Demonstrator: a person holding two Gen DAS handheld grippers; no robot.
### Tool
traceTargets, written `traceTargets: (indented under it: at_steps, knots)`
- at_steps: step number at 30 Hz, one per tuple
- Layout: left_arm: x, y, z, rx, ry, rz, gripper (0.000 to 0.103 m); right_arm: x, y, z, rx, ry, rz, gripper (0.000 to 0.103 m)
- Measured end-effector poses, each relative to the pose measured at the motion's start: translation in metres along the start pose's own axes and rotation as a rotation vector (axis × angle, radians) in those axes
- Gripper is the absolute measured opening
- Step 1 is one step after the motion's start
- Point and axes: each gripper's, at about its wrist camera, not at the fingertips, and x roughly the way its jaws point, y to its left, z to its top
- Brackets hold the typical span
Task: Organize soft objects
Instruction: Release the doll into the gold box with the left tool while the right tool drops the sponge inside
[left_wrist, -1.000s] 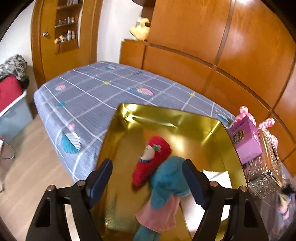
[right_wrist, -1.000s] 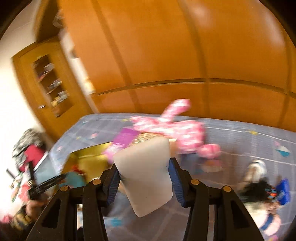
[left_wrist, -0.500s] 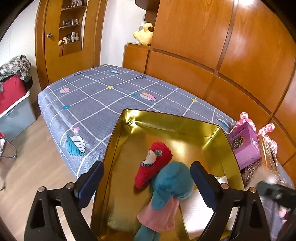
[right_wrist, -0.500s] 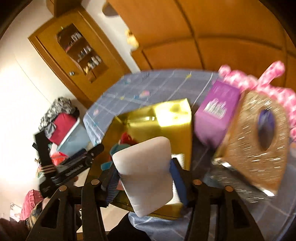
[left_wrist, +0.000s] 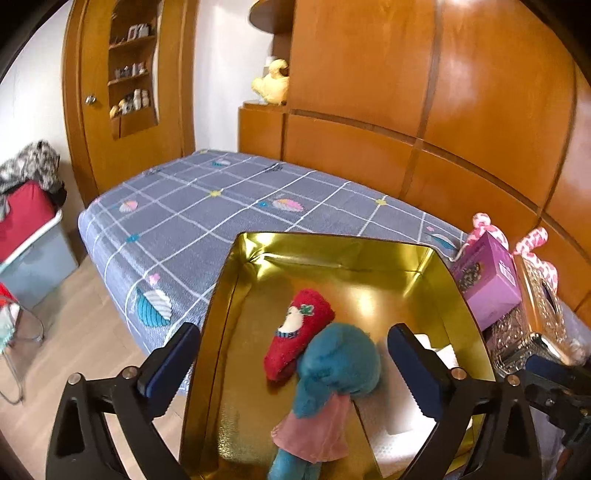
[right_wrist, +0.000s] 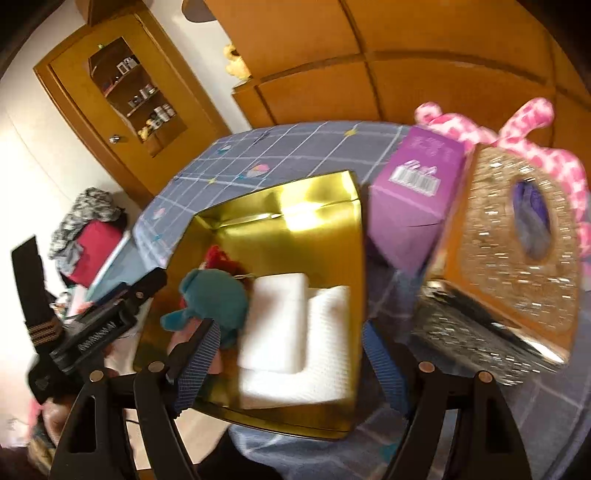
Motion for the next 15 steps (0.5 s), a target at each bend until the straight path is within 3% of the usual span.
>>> traceTargets:
  at_steps: [5,15]
  knots:
    - [-0.005,-0.015,-0.004,0.051,-0.008,-0.002,0.103,-0.016,0.001,-0.011,-0.058,-0.051,-0.099,0.081]
    - [-0.009,-0.031,-0.01,0.102,-0.006,-0.014,0.103,-0.026,-0.001,-0.024,-0.088,-0.103,-0.199,0.082]
